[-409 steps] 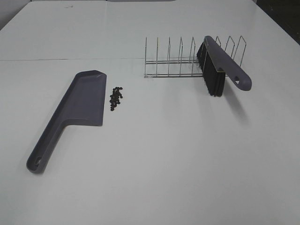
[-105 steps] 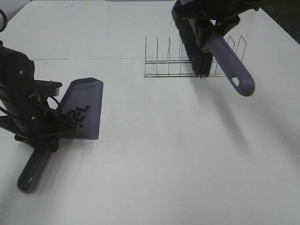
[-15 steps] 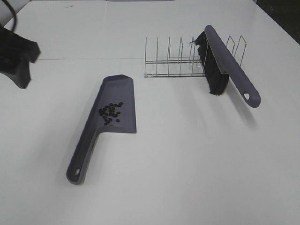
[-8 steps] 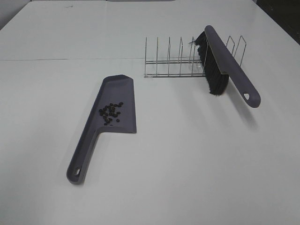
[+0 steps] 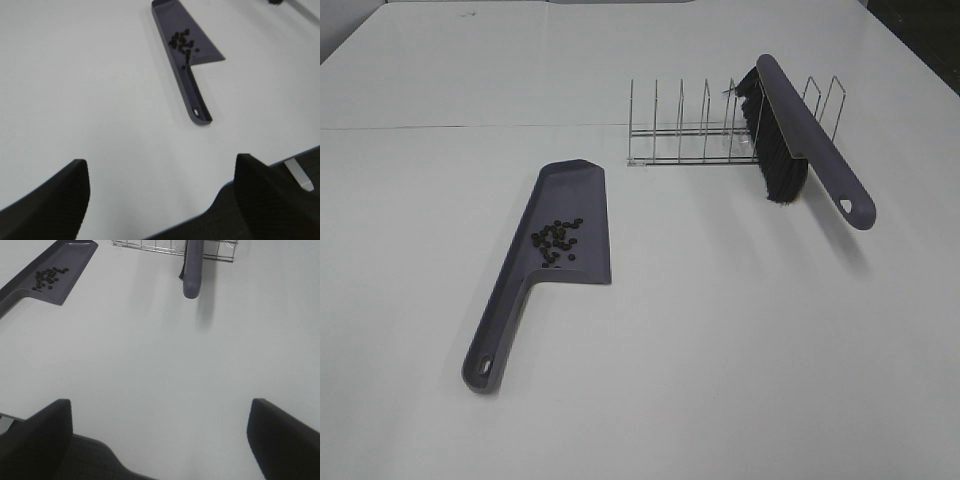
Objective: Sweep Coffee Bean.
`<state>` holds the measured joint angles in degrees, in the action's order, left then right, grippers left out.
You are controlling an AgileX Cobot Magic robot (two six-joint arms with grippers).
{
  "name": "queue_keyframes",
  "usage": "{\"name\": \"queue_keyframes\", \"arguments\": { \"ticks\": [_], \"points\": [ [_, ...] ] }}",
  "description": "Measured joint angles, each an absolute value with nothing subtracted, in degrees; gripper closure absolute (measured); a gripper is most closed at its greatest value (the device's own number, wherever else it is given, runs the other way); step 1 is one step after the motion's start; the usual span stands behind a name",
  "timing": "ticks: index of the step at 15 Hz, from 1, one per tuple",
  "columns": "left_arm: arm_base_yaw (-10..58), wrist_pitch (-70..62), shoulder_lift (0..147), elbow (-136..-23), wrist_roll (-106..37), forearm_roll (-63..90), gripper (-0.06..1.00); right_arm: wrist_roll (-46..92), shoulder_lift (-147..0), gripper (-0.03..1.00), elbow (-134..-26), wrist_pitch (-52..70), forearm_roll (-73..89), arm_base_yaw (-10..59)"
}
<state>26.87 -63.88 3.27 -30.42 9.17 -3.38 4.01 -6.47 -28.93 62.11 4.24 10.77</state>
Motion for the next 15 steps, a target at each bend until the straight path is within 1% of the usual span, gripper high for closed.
{"name": "queue_keyframes", "arguments": {
  "ticks": [3,15],
  "points": [
    [26.9,-60.7,2.8,-28.8,6.0,-2.9,0.2,5.0,-6.5,0.13,-28.8,61.2,5.0,10.8],
    [26.9,-60.6,2.7,-28.8,5.6,-2.4,0.2,5.0,-6.5,0.13,-28.8,61.0,5.1,10.8]
  ]
}}
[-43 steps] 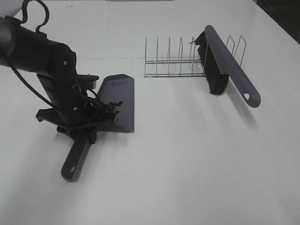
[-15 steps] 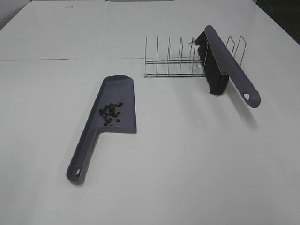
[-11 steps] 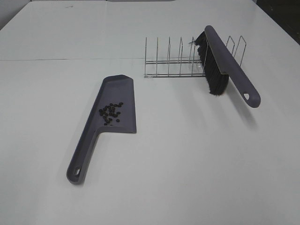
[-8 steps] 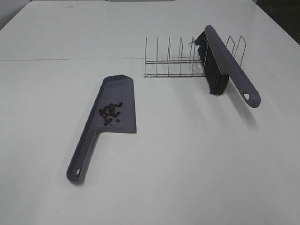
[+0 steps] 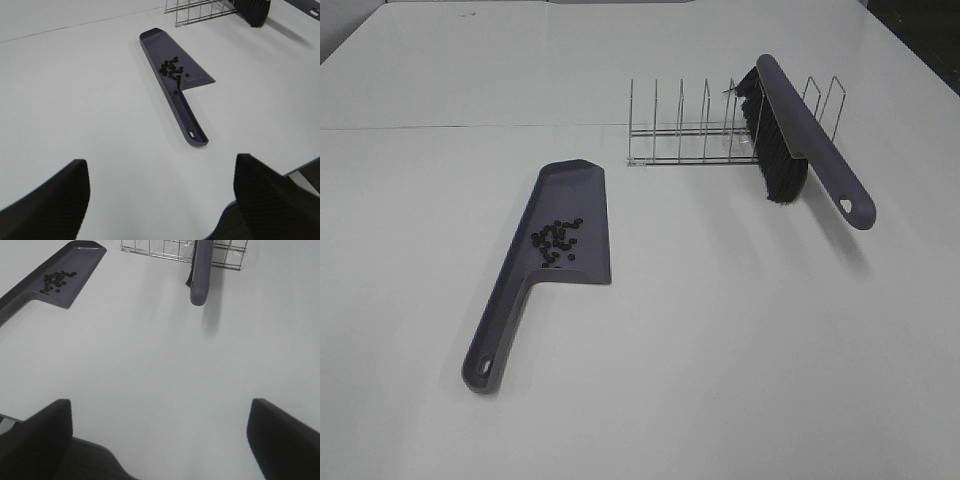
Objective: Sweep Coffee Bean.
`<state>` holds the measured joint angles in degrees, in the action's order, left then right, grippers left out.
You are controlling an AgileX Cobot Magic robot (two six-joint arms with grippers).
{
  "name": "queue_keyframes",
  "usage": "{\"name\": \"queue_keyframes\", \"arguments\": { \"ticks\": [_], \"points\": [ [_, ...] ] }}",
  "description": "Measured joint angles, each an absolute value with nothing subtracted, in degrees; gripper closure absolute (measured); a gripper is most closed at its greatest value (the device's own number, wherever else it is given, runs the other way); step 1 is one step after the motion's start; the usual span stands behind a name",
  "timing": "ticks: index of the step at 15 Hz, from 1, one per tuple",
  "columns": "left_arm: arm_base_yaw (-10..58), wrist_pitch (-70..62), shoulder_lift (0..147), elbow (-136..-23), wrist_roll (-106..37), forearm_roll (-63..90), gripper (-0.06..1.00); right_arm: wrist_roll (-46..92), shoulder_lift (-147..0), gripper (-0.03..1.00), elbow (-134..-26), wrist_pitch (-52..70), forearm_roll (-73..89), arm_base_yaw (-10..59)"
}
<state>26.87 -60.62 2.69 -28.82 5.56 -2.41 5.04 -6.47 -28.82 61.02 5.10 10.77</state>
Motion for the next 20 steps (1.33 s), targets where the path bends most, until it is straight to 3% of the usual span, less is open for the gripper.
{"name": "queue_keyframes", "arguments": {
  "ticks": [2,4,8,20],
  "points": [
    [26.0,-60.6,2.7,-28.8,5.6,-2.3,0.2,5.0,-6.5,0.13,-28.8,61.0,5.2,9.5],
    [15.4,-60.6,2.7,-28.8,5.5,-2.2,0.2,5.0,-5.2,0.13,-28.8,61.0,5.3,2.2],
    [5.1,-60.6,2.7,-28.8,5.5,-2.2,0.2,5.0,-1.0,0.13,-28.8,60.8,5.3,-0.2],
    [4.1,-60.6,-0.2,-28.8,5.3,-2.2,0.2,5.0,0.3,0.13,-28.8,60.9,5.3,-0.2]
  ]
}}
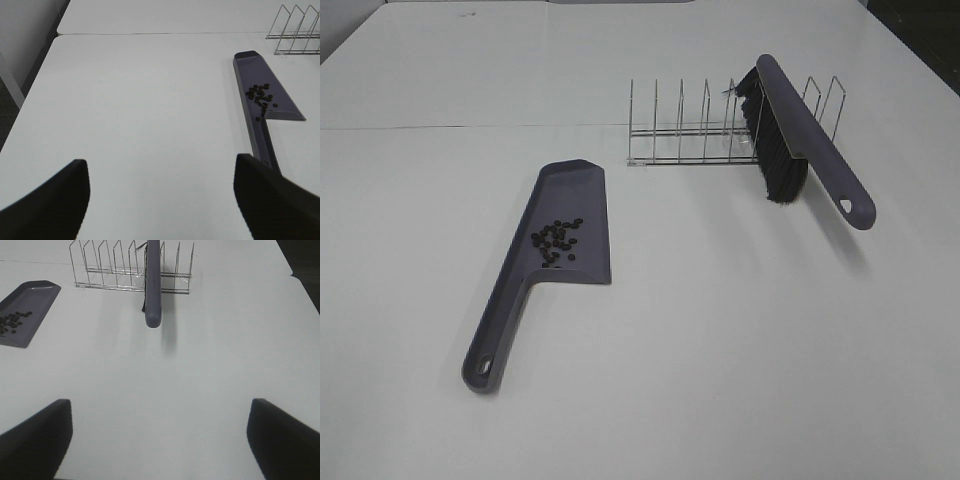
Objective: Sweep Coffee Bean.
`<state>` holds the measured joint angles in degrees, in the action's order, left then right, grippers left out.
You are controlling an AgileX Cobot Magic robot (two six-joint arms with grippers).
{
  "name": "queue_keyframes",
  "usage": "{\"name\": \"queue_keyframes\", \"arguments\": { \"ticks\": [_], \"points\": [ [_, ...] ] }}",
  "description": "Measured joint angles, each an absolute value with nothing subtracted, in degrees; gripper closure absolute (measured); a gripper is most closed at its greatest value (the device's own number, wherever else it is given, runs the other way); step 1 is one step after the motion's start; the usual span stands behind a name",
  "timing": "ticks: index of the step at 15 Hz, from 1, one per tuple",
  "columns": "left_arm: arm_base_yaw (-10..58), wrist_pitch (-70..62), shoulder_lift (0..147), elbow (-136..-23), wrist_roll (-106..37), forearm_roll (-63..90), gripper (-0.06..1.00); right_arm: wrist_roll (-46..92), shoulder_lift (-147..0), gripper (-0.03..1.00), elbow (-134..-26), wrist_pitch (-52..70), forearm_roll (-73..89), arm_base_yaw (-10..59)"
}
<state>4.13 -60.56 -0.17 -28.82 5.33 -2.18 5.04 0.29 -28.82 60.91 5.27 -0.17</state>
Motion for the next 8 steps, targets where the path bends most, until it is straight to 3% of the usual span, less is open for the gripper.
{"name": "queue_keyframes", "arguments": {
  "ticks": [8],
  "points": [
    [4.1,-60.6,-0.2,-28.8,5.2,-2.2,0.2,5.0,0.3,0.13,-28.8,60.8,5.3,-0.2]
  ]
}}
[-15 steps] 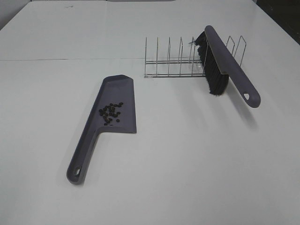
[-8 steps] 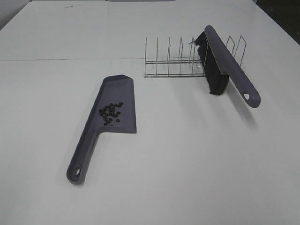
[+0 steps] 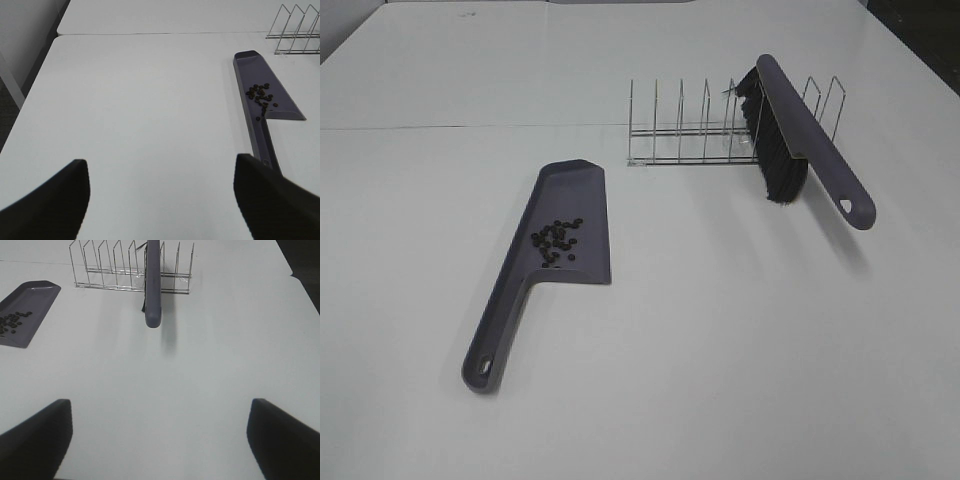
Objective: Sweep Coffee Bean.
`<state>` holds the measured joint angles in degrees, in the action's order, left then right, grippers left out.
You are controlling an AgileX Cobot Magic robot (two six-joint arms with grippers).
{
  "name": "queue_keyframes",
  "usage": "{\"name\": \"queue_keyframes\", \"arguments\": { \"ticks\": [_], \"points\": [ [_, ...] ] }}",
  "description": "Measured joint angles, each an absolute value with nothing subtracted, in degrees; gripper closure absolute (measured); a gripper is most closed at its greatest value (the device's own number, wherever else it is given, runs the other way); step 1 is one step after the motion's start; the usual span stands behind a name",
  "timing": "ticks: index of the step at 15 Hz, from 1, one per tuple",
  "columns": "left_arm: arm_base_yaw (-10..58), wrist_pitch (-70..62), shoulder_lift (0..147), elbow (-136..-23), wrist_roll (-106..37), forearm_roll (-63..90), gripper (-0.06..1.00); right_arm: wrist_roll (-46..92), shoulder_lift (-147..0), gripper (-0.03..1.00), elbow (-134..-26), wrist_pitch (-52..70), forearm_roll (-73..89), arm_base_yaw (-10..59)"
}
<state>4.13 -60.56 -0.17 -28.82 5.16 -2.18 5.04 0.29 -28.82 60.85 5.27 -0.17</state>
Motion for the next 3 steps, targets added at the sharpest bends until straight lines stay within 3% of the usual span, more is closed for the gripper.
{"name": "queue_keyframes", "arguments": {
  "ticks": [3],
  "points": [
    [4.1,-60.6,-0.2,-28.8,5.2,-2.2,0.2,5.0,0.3,0.13,-28.8,60.8,5.3,-0.2]
  ]
}}
